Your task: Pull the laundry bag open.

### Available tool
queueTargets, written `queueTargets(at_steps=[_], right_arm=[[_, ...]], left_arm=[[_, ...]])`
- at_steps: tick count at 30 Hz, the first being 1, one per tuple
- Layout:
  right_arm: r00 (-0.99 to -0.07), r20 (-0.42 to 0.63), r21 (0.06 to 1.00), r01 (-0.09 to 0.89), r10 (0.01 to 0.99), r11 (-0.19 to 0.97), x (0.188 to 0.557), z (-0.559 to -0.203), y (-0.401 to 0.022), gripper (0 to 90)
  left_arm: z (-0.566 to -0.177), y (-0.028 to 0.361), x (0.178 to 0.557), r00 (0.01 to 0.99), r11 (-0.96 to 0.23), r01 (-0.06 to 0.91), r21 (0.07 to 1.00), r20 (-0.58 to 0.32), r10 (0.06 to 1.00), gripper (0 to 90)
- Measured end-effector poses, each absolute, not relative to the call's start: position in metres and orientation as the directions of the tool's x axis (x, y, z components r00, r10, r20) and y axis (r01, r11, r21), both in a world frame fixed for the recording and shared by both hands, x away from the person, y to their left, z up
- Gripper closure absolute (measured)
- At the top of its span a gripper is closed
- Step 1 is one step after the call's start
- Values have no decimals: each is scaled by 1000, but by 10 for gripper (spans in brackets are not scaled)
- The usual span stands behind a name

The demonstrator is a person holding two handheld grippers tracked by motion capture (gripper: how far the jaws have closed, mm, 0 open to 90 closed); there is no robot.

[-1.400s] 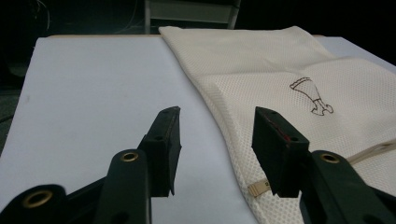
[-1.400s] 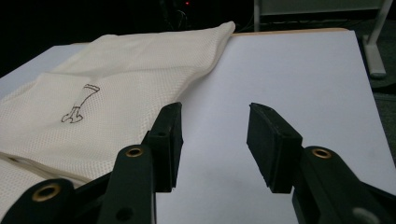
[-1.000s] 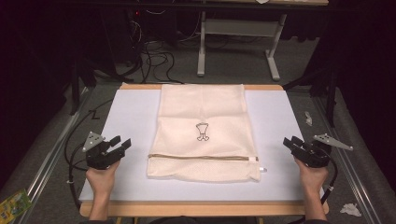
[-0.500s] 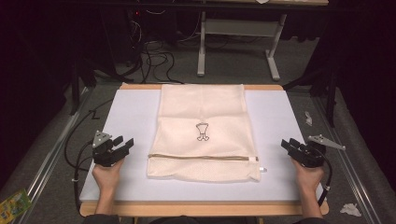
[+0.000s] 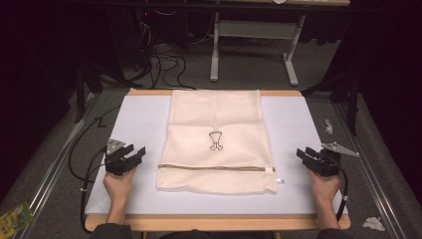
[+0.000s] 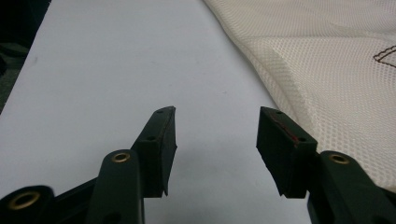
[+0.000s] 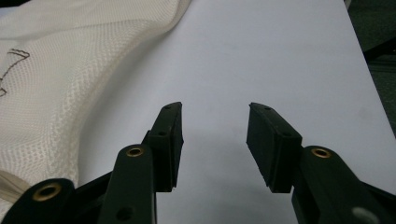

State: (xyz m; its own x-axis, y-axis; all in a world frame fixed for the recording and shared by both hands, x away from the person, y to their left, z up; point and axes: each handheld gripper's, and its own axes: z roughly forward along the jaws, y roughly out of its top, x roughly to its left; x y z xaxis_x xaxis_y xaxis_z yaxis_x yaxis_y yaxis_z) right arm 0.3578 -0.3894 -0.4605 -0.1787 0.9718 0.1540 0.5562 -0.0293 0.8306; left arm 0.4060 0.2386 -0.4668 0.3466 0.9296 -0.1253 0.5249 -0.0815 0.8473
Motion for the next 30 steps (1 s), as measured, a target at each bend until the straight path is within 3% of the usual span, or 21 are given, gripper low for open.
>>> queueTargets(at_steps=[30], right_arm=[[-154,140,838,544,978,-34,359,-473,-386,549]], left_arm=[[-480,231,414,327,-117,520,846,-70,942,467]])
